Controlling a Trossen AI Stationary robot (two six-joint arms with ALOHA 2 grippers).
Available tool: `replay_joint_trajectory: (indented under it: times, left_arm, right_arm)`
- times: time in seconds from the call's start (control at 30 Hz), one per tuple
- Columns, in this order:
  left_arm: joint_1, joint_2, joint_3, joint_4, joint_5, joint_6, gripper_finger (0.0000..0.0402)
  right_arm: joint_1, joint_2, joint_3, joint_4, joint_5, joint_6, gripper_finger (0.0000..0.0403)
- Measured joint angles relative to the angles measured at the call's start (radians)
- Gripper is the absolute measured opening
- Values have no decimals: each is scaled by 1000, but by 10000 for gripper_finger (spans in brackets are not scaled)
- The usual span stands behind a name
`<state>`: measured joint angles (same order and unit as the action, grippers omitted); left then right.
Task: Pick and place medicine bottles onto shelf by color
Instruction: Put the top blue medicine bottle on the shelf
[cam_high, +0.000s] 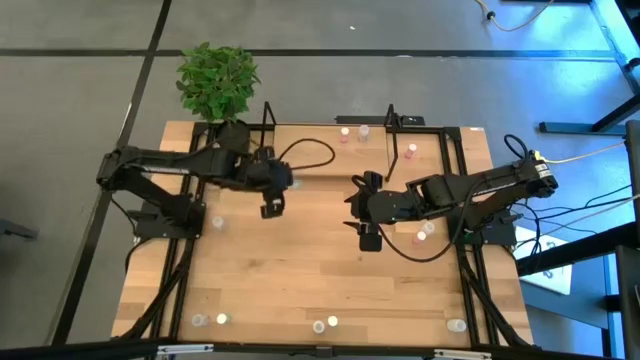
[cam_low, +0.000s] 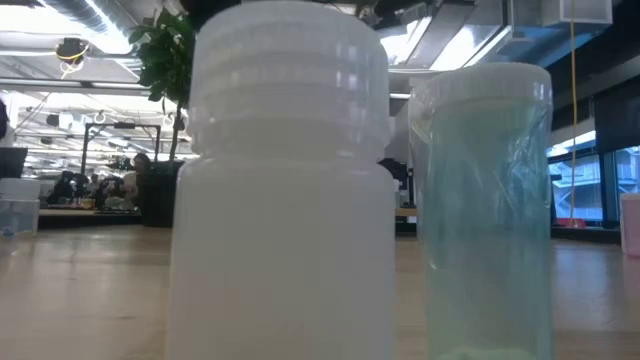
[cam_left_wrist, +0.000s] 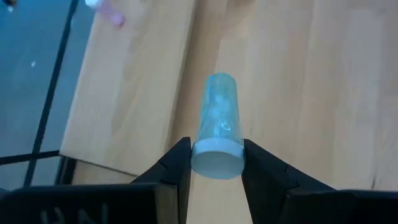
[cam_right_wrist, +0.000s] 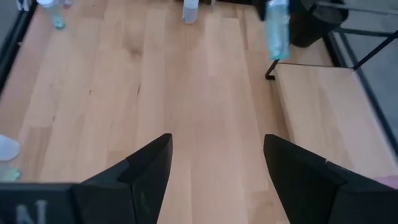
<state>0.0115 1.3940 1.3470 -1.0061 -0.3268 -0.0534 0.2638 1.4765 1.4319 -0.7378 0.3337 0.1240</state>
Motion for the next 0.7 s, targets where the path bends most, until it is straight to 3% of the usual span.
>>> replay_joint_trajectory:
  times: [0.2, 0.43, 0.7]
  left_arm:
    - [91, 125, 153, -140, 33, 90, 101]
    - [163, 288, 350, -295, 31, 194, 101]
    - [166, 408, 402, -457, 71, 192, 101]
  right_arm:
    - [0, 0, 0, 1, -20, 1, 255]
    - [0, 0, 0, 0, 31, -1, 255]
    - [0, 0, 0, -11, 40, 0, 255]
